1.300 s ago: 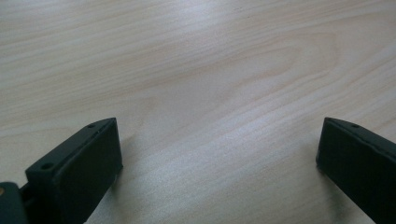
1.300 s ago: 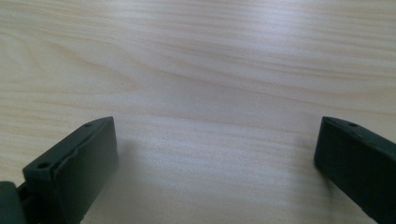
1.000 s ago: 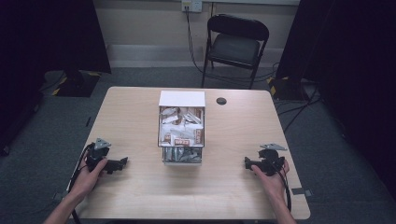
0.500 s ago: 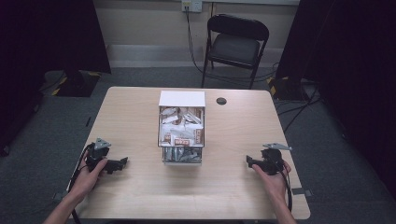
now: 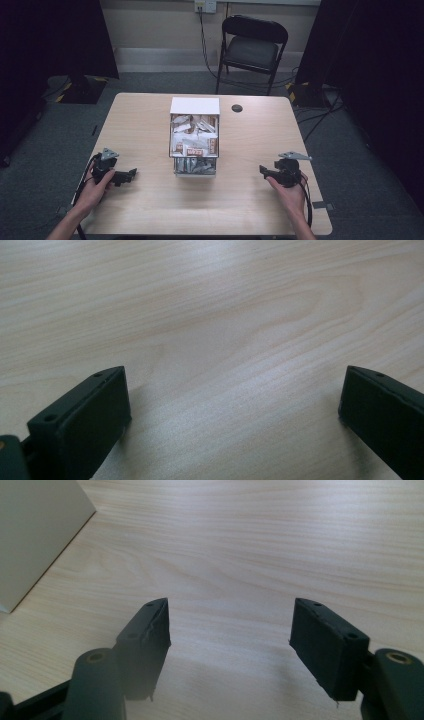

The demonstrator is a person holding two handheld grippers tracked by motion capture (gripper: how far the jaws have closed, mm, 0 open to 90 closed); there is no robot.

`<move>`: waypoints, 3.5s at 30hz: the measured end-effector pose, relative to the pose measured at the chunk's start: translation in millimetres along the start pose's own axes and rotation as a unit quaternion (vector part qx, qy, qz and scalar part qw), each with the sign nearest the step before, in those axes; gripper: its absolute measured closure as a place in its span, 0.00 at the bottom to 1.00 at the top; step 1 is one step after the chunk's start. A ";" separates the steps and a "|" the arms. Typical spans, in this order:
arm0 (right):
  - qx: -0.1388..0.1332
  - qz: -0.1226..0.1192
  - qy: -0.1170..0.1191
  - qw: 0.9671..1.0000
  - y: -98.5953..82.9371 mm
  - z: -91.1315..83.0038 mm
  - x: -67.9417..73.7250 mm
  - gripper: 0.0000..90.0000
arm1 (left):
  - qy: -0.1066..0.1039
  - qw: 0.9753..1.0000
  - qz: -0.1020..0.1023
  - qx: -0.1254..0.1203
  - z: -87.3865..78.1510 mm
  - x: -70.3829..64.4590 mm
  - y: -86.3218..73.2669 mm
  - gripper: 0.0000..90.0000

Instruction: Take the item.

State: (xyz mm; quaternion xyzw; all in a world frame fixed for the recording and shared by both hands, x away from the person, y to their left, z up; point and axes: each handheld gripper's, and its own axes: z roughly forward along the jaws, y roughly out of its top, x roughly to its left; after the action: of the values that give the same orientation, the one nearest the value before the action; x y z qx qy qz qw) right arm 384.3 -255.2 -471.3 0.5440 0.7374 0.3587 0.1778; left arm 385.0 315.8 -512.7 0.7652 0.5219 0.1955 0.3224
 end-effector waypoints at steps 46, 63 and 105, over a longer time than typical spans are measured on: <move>-0.088 -0.052 0.120 0.987 62.6 -64.1 61.1 0.50 | 0.000 1.000 0.000 0.000 0.0 0.0 0.0 0.00; -0.108 -0.063 0.162 0.979 96.0 -65.0 87.4 0.51 | 0.000 1.000 0.000 0.000 0.0 0.0 0.0 0.00; -0.130 -0.145 0.280 0.940 144.7 -67.7 171.7 0.65 | 0.000 1.000 0.000 0.000 0.0 0.0 0.0 0.00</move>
State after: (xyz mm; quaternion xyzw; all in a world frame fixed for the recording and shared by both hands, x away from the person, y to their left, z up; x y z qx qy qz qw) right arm 378.5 -96.4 -298.7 0.2807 0.7755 0.5594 0.0829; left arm 385.0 315.8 -512.7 0.7652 0.5218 0.1955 0.3224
